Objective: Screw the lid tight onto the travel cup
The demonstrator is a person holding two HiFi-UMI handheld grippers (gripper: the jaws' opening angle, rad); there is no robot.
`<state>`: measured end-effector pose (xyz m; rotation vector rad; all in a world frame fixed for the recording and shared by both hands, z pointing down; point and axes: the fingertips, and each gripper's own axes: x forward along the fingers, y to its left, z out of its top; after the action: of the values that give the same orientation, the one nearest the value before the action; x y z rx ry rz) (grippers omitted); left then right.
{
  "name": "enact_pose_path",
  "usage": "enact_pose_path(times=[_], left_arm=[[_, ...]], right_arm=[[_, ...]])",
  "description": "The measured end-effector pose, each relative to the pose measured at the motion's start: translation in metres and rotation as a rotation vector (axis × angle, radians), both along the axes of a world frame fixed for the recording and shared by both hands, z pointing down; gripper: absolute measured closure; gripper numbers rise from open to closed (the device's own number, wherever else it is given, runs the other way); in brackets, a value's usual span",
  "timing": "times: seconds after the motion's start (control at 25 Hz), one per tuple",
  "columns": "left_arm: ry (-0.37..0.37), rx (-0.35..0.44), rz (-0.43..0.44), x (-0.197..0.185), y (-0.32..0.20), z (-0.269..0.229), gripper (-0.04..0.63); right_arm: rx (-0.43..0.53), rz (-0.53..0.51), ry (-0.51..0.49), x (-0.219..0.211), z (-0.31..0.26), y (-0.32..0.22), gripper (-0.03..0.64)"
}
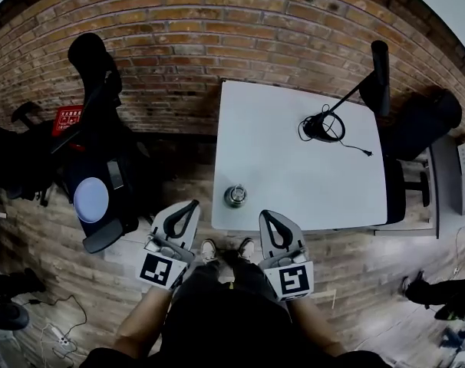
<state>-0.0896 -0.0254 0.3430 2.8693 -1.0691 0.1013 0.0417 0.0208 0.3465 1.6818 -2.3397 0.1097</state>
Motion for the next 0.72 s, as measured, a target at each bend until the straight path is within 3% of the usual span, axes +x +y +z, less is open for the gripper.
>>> enact_pose_path(times=[0.36,0.72], left_arm=[[-0.011,-0.009,0.007,0.031,-0.002,0.001,0.572],[-0.043,-0.085,0.023,0.043,0.001,0.050,0.571]], right_arm=[[-0.014,-0.025,0.008,0.021,0.013,-0.015,0.603],[-0.092,-0.109,0.020,0.019,0.070,-0.018,0.595]])
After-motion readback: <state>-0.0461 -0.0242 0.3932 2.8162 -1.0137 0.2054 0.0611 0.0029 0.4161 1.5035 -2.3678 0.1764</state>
